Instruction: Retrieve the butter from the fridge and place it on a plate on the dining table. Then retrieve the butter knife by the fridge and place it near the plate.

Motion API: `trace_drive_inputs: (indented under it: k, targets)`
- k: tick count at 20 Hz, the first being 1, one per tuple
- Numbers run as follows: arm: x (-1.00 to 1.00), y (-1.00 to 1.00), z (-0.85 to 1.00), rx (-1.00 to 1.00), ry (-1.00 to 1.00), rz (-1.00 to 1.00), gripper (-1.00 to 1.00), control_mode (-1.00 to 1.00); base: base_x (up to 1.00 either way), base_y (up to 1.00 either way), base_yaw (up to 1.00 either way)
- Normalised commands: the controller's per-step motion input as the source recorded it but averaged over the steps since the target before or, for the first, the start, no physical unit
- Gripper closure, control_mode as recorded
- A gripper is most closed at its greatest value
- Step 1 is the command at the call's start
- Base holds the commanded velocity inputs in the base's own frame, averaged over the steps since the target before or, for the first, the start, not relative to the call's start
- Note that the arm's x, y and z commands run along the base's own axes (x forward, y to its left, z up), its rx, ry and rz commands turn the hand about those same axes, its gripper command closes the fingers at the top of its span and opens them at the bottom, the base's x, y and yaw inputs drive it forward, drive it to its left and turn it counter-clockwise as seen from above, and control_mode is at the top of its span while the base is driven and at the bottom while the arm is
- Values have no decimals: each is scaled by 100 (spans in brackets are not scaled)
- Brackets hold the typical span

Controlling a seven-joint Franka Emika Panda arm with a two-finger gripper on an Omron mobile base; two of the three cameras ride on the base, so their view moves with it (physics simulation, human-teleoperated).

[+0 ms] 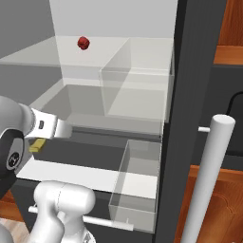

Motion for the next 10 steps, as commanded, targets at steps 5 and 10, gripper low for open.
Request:
trace_drive_inputs:
  k: [5, 10]
  targets:
    - [-3, 0, 0, 0, 3, 0, 100, -100, 0, 0, 0]
    - [-4, 0, -1, 0, 1, 0, 100, 100, -44, 0, 0]
